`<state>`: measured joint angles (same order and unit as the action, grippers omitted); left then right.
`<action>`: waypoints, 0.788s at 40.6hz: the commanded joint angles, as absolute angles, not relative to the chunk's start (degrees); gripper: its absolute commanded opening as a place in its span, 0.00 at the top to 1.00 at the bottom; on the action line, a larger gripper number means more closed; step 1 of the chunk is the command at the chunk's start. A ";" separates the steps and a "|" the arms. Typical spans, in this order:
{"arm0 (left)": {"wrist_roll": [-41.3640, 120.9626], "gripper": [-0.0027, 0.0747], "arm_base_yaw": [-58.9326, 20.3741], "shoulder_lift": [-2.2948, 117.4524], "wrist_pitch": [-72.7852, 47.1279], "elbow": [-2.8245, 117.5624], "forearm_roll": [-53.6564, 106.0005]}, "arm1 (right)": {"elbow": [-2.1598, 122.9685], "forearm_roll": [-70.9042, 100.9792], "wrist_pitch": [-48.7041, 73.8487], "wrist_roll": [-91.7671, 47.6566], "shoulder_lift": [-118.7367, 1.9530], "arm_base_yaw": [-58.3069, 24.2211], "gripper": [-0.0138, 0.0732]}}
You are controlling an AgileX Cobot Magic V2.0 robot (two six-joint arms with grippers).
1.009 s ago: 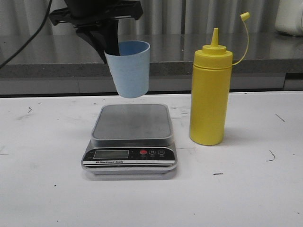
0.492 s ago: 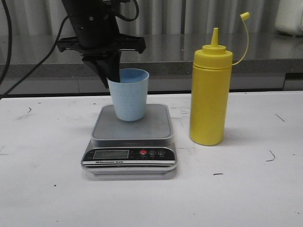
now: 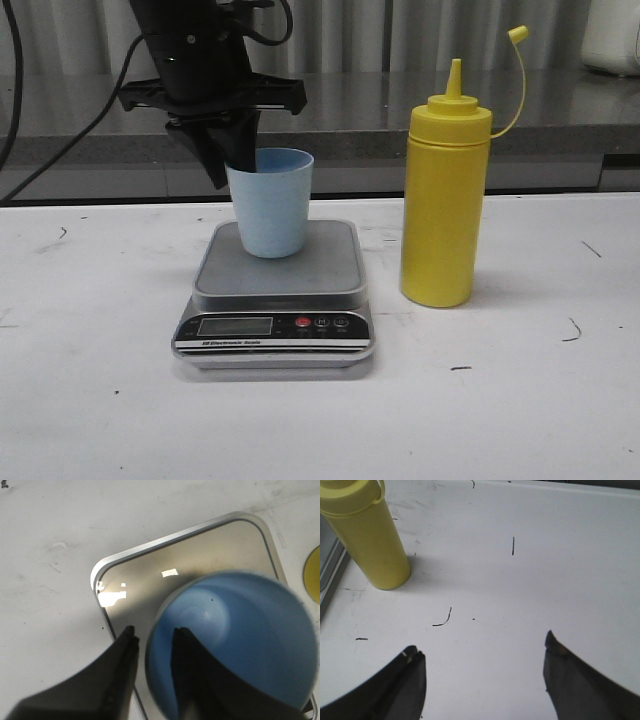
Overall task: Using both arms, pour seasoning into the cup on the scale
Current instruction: 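Lift the blue cup and lower it onto the scale platform, then open the left gripper and raise it away from the cup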
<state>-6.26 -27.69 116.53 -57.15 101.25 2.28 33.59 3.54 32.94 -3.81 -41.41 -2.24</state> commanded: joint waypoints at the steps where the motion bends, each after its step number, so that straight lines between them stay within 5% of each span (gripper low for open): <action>1: -6.87 0.51 -28.09 113.30 -55.60 103.06 3.61 | 35.54 3.96 29.65 -4.21 -41.58 -2.02 0.24; 17: -5.43 0.49 -28.09 101.77 -59.62 101.86 1.99 | 35.54 3.96 29.65 -4.21 -41.58 -2.02 0.24; 32: -2.46 0.49 -28.09 77.19 -51.53 79.94 -4.65 | 35.54 3.96 29.65 -4.21 -41.58 -2.02 0.24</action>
